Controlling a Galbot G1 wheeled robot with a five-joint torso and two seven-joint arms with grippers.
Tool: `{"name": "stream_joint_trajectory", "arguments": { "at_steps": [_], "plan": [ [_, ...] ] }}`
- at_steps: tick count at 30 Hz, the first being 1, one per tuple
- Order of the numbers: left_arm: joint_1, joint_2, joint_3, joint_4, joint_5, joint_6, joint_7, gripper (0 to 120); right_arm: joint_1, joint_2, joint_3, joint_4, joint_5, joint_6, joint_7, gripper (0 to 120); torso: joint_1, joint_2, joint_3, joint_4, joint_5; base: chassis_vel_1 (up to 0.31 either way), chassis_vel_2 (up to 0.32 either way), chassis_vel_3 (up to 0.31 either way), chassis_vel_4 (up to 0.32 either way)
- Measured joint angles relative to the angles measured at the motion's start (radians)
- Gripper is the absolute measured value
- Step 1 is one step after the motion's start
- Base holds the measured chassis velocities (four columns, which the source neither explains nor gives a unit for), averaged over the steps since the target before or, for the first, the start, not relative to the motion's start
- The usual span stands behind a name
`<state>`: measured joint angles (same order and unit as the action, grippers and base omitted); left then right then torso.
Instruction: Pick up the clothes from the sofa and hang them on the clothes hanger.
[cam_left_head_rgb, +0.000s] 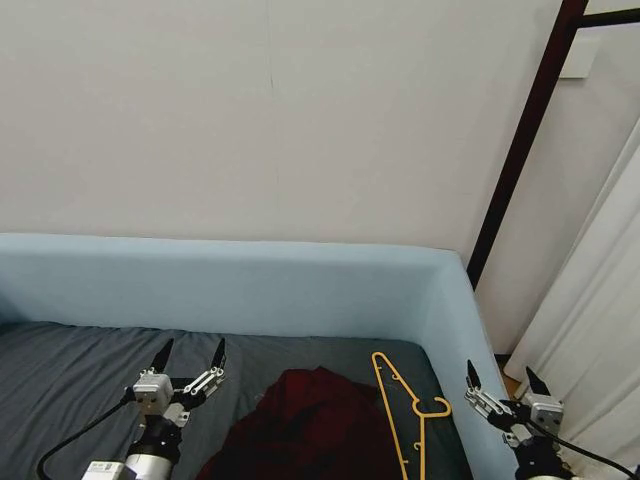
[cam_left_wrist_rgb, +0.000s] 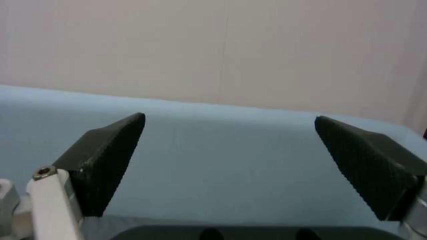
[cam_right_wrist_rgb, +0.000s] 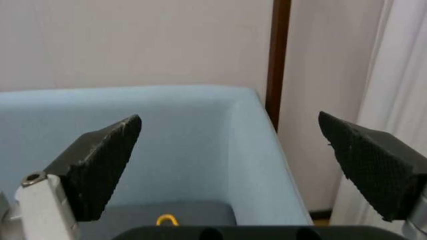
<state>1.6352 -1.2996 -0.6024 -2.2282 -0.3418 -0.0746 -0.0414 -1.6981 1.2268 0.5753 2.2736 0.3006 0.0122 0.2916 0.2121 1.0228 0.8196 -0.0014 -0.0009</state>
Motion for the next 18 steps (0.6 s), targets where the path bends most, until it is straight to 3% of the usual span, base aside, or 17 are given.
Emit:
{"name": "stream_joint_trajectory", "arguments": {
  "at_steps": [3,18],
  "plan": [
    [0.002,-0.002,-0.005,-0.002,0.011,0.025,0.002,100,-0.006,0.001,0.021,-0.013,-0.049,0.081,-0.041,100,0.000,0.000,0.000,0.0002,0.0000,0.000,0.000,0.000,0.000],
    [0.024,-0.013,-0.020,-0.047,0.012,0.022,-0.034,100,-0.055,0.025,-0.005,0.027,-0.121,0.118,-0.036,100,0.000,0.000,0.000,0.0001,0.0001,0.000,0.000,0.000,0.000]
  ]
}}
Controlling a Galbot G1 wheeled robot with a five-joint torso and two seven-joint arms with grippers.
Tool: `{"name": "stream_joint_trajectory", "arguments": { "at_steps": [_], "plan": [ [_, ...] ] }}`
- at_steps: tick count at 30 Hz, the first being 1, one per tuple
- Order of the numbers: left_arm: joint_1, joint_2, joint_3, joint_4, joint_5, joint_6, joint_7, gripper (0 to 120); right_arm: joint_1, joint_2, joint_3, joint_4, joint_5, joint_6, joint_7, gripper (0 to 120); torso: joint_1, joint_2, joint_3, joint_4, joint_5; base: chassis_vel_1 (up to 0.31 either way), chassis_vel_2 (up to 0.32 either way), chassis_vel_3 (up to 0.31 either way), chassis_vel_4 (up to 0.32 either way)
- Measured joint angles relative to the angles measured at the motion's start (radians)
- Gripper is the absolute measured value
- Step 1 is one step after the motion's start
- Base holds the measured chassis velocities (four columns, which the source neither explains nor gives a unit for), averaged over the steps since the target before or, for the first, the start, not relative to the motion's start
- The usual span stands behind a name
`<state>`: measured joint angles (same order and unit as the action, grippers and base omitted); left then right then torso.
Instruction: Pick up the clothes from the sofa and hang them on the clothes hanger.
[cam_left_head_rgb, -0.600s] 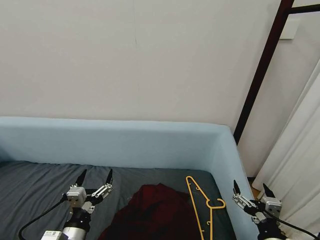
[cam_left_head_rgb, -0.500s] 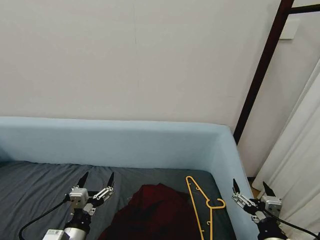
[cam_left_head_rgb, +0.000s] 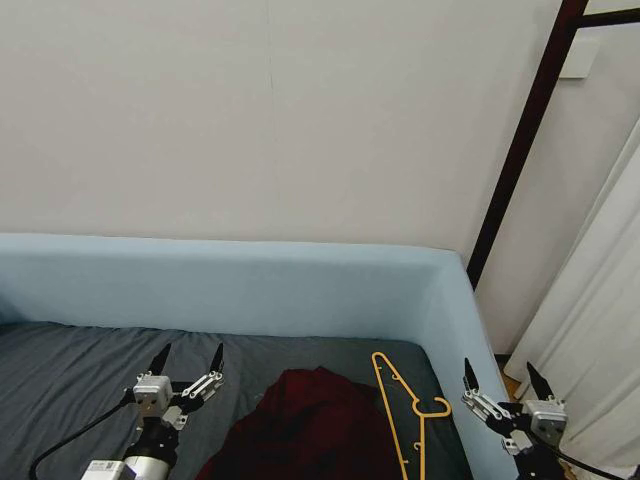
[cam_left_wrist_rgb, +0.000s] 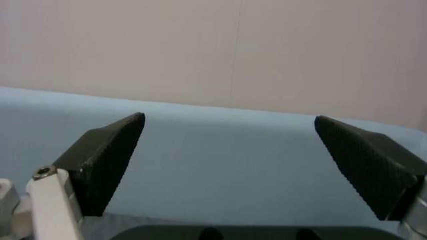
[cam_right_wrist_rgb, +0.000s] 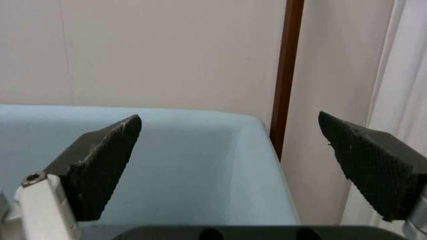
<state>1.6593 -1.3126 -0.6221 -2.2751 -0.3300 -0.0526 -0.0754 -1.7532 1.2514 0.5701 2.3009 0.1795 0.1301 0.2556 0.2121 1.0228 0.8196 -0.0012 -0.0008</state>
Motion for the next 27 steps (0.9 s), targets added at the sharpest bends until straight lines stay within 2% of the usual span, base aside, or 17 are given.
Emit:
{"name": "stream_joint_trajectory", "arguments": {
  "at_steps": [7,11,15,18,19,20,22,24,27],
  "plan": [
    [0.036,-0.014,-0.016,-0.014,0.012,-0.001,-0.025,100,0.001,-0.013,-0.032,0.023,0.144,-0.030,0.019,100,0.000,0.000,0.000,0.0001,-0.0001,0.000,0.000,0.000,0.000],
    [0.053,-0.020,-0.013,-0.019,0.017,-0.033,-0.010,100,0.008,-0.026,-0.038,0.018,0.138,-0.031,0.015,100,0.000,0.000,0.000,0.0001,0.0000,0.000,0.000,0.000,0.000],
    [0.061,-0.020,-0.025,-0.031,0.022,-0.045,-0.006,100,0.015,-0.071,-0.042,0.019,0.177,-0.056,0.020,100,0.000,0.000,0.000,-0.0001,0.0002,0.000,0.000,0.000,0.000],
    [0.067,-0.015,-0.044,-0.032,0.022,-0.061,-0.005,100,0.033,-0.156,-0.081,0.034,0.408,-0.111,0.035,100,0.000,0.000,0.000,0.0000,0.0001,0.000,0.000,0.000,0.000],
    [0.069,-0.015,-0.052,-0.032,0.021,-0.069,-0.003,100,0.052,-0.189,-0.099,0.043,0.549,-0.160,0.075,100,0.000,0.000,0.000,0.0000,-0.0001,0.000,0.000,0.000,0.000],
    [0.069,-0.015,-0.052,-0.032,0.021,-0.069,-0.003,100,0.052,-0.189,-0.099,0.043,0.549,-0.160,0.075,100,0.000,0.000,0.000,0.0000,-0.0001,0.000,0.000,0.000,0.000],
    [0.075,-0.019,-0.064,-0.034,0.022,-0.084,0.001,100,0.119,-0.244,-0.129,0.041,0.809,-0.284,0.160,100,0.000,0.000,0.000,0.0001,0.0000,0.000,0.000,0.000,0.000],
    [0.081,-0.021,-0.067,-0.037,0.029,-0.094,0.005,100,0.181,-0.265,-0.150,0.000,0.921,-0.366,0.181,100,0.000,0.000,0.000,0.0001,0.0000,0.000,0.000,0.000,0.000],
    [0.084,-0.025,-0.074,-0.037,0.040,-0.106,0.012,100,0.254,-0.270,-0.191,-0.066,1.004,-0.420,0.185,100,0.000,0.000,0.000,-0.0001,0.0000,0.000,0.000,0.000,0.000]
  ]
}}
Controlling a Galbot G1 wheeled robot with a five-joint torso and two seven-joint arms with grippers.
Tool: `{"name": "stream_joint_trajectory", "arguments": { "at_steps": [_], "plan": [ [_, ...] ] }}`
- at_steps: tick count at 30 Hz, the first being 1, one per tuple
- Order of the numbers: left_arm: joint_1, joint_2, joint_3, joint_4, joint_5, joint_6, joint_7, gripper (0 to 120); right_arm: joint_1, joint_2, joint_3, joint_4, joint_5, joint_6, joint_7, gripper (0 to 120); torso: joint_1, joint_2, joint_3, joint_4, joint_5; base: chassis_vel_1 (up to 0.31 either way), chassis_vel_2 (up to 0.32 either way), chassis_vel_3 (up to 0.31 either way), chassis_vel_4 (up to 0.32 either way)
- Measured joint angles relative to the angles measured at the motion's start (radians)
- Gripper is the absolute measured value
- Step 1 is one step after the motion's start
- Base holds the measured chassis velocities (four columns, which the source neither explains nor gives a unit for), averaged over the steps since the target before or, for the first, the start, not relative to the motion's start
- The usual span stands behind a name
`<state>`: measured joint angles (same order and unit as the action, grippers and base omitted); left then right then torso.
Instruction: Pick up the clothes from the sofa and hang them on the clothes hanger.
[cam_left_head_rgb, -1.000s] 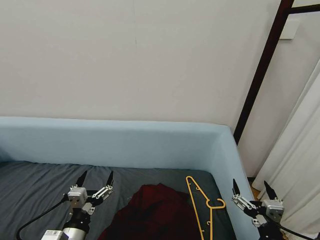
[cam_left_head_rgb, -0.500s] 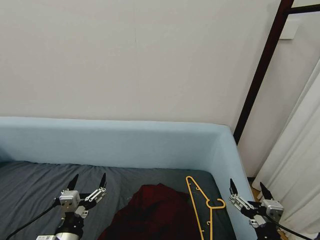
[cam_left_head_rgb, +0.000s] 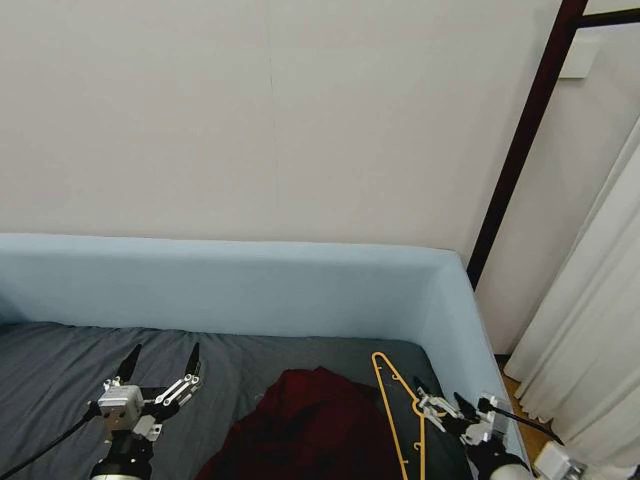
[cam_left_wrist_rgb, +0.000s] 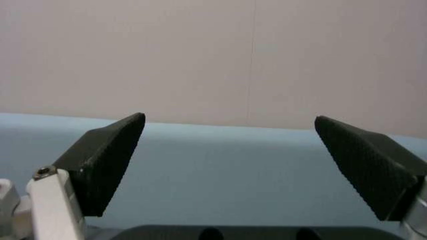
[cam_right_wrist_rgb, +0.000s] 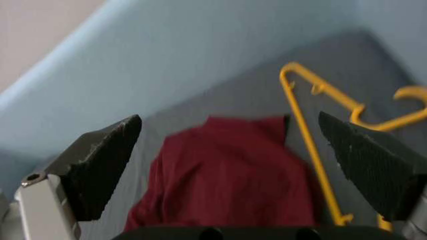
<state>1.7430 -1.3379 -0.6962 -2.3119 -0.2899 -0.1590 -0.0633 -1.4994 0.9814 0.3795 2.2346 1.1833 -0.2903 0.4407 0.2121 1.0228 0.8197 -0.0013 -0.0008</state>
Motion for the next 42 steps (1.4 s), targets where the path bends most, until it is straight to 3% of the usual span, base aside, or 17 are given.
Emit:
{"name": "stream_joint_trajectory", "arguments": {
  "at_steps": [2,9,19,25,28,35,39,42],
  "plan": [
    [0.001,-0.005,-0.011,0.000,0.007,-0.007,0.003,100,0.074,0.004,-0.052,-0.072,0.052,-0.041,-0.002,100,0.000,0.000,0.000,0.0001,0.0002,0.000,0.000,0.000,0.000],
    [0.007,-0.020,-0.028,-0.018,0.012,-0.009,0.003,100,0.289,0.032,-0.218,-0.250,0.051,-0.047,-0.058,100,0.000,0.000,0.000,0.0001,0.0000,0.000,0.000,0.000,0.000],
    [0.014,-0.071,-0.024,-0.024,0.055,-0.012,0.001,100,0.624,0.177,-0.501,-0.646,-0.076,-0.110,-0.032,100,0.000,0.000,0.000,0.0002,-0.0002,0.000,0.000,0.000,0.000],
    [0.013,-0.087,-0.026,-0.024,0.070,-0.012,0.000,100,0.693,0.226,-0.555,-0.785,-0.159,-0.070,-0.092,100,0.000,0.000,0.000,0.0002,-0.0003,0.000,0.000,0.000,0.000],
    [0.013,-0.112,-0.022,-0.025,0.089,-0.011,0.000,100,0.706,0.246,-0.592,-0.877,-0.250,0.009,-0.213,100,0.000,0.000,0.000,0.0000,-0.0001,0.000,0.000,0.000,0.000],
    [0.025,-0.146,-0.011,-0.030,0.115,-0.026,0.000,100,0.683,0.236,-0.631,-0.896,-0.348,-0.012,-0.257,100,0.000,0.000,0.000,0.0000,-0.0001,0.000,0.000,0.000,0.000],
    [0.035,-0.155,-0.012,-0.031,0.123,-0.040,0.000,100,0.669,0.231,-0.636,-0.904,-0.387,-0.023,-0.266,91,0.000,0.000,0.000,0.0000,0.0000,0.000,0.000,0.000,0.000],
    [0.039,-0.165,-0.009,-0.030,0.129,-0.047,0.000,100,0.665,0.236,-0.643,-0.931,-0.447,-0.010,-0.281,77,0.000,0.000,0.000,0.0000,0.0000,0.000,0.000,0.000,0.000]
  ]
}}
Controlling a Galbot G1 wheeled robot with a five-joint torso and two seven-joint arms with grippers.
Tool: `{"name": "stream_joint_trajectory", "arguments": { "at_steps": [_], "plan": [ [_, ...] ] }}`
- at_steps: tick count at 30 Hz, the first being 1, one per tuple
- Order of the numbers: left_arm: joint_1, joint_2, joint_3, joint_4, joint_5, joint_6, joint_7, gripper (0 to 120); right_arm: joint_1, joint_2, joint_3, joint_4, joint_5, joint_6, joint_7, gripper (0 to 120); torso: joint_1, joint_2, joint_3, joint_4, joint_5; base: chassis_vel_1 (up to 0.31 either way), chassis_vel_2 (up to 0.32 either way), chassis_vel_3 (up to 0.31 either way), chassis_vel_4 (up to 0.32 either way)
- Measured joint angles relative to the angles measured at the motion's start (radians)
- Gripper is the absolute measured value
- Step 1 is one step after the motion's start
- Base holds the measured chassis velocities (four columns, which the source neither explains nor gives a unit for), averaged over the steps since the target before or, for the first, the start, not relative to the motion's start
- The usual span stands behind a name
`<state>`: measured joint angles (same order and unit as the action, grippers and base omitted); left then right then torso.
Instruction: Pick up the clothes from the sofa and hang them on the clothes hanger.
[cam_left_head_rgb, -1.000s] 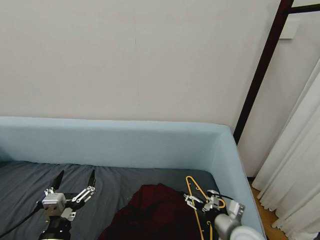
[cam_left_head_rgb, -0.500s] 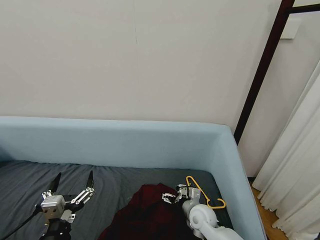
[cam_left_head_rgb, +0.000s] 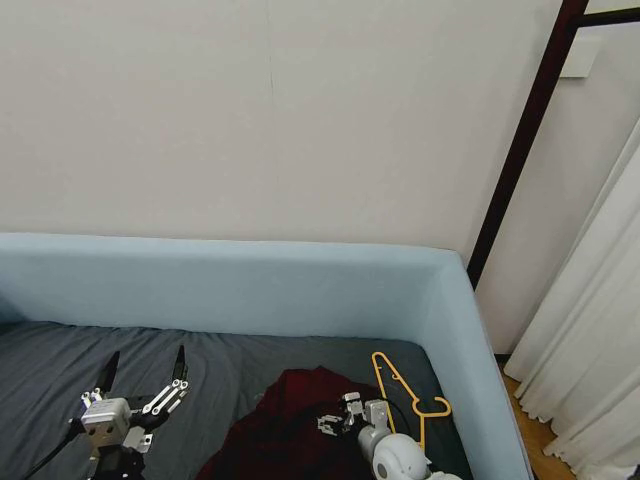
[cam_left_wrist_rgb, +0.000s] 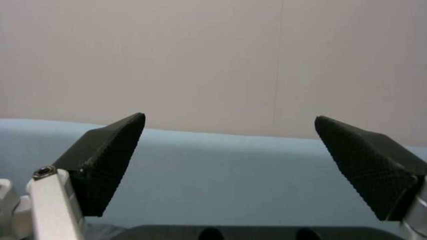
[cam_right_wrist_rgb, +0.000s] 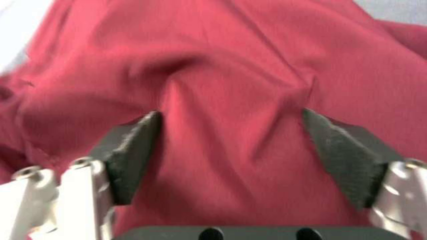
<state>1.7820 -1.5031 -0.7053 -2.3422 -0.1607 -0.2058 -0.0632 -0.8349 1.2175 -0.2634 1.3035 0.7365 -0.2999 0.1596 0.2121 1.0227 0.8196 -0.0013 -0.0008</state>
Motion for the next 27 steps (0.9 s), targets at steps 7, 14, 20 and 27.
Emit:
{"name": "stream_joint_trajectory", "arguments": {
  "at_steps": [7,14,20,27],
  "plan": [
    [-0.009,-0.003,0.006,0.016,0.002,-0.001,0.000,100,-0.004,-0.001,-0.011,-0.010,-0.035,0.025,-0.005,55,0.000,0.000,0.000,0.0001,0.0000,0.000,0.000,0.000,0.000],
    [-0.024,0.001,0.018,0.048,0.004,-0.002,0.000,100,-0.026,-0.008,-0.008,0.024,-0.030,0.056,0.003,29,0.000,0.000,0.000,0.0001,0.0000,0.000,0.000,0.000,0.000],
    [-0.030,0.018,0.016,0.063,0.003,-0.005,0.000,100,-0.048,-0.022,-0.004,0.072,-0.016,0.080,0.003,5,0.000,0.000,0.000,0.0000,0.0000,0.000,0.000,0.000,0.000],
    [-0.039,0.032,0.017,0.077,0.001,-0.006,0.000,100,-0.052,-0.026,0.010,0.090,-0.005,0.109,-0.017,4,0.000,0.000,0.000,0.0001,-0.0001,0.000,0.000,0.000,0.000]
  ]
}}
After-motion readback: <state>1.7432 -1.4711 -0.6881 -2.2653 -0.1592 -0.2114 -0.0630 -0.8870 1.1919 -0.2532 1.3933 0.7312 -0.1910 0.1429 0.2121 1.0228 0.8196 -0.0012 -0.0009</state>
